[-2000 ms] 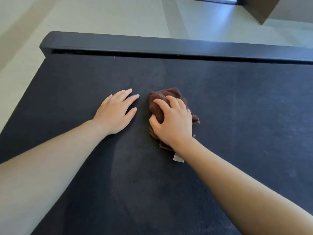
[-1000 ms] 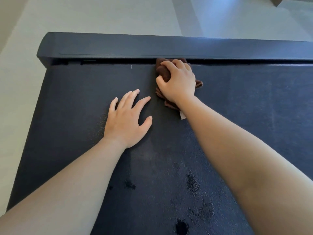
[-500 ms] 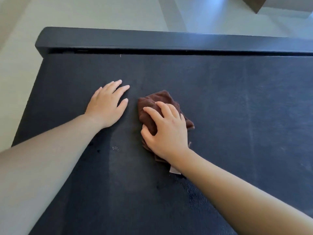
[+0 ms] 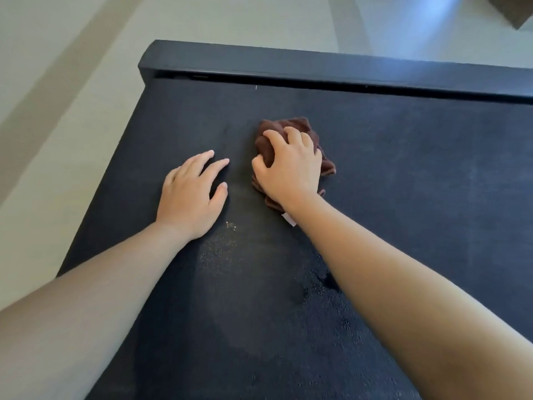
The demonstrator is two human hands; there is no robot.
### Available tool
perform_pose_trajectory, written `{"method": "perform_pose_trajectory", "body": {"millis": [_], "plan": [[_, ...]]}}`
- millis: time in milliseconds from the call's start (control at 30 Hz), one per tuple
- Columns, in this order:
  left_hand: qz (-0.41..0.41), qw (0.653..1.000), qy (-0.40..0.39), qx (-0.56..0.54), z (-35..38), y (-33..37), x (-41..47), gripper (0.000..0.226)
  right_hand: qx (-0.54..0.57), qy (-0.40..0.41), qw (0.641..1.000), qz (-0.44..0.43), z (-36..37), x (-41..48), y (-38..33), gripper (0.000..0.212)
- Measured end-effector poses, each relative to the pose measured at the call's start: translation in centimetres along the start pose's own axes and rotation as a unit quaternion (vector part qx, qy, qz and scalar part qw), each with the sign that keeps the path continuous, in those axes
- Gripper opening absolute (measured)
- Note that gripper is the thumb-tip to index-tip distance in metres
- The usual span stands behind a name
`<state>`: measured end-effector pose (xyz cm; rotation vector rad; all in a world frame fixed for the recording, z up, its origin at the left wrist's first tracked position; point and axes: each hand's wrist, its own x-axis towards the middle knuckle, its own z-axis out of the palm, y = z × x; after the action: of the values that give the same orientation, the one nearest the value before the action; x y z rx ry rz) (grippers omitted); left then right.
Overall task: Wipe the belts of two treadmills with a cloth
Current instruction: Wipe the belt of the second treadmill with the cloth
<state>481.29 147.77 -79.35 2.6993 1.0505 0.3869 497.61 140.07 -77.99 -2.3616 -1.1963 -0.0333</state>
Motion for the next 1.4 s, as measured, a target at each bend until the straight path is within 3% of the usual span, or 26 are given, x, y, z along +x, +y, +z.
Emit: {"method": "perform_pose_trajectory", "body": {"millis": [133, 267, 433, 633, 767, 1000, 1400], "plan": [[0.021, 0.999, -0.033, -0.014, -0.3, -1.0, 0.6, 0.051, -0.005, -0.019, 1.000, -0.023, -0.3, -4.4, -1.6, 0.045], [0.057, 0.996, -0.064, 0.027, -1.1, -3.7, 2.7, 0.054, 0.005, 0.012, 1.000, -0.021, -0.1, -5.4, -2.3, 0.046], [0.064, 0.994, -0.079, 0.033, -1.0, -5.7, 7.1, 0.056, 0.005, 0.027, 1.000, -0.001, 1.9, 0.8, -2.4, 0.046], [0.082, 0.995, -0.036, 0.037, 0.0, -6.5, 7.5, 0.058, -0.004, 0.032, 0.999, 0.030, 5.0, 12.0, -2.5, 0.048], [0.082, 0.996, -0.032, 0.025, 0.0, -6.5, 7.8, 0.057, -0.021, 0.020, 0.999, 0.032, 5.5, 14.8, -2.5, 0.049], [0.073, 0.997, -0.040, 0.001, -0.5, -6.2, 7.7, 0.053, -0.025, -0.020, 0.999, -0.003, 3.3, 7.0, -3.6, 0.048], [0.088, 0.994, -0.065, -0.016, -2.9, -8.4, 1.7, 0.049, 0.015, -0.019, 0.999, -0.027, 1.0, -8.7, -7.8, 0.043]]}}
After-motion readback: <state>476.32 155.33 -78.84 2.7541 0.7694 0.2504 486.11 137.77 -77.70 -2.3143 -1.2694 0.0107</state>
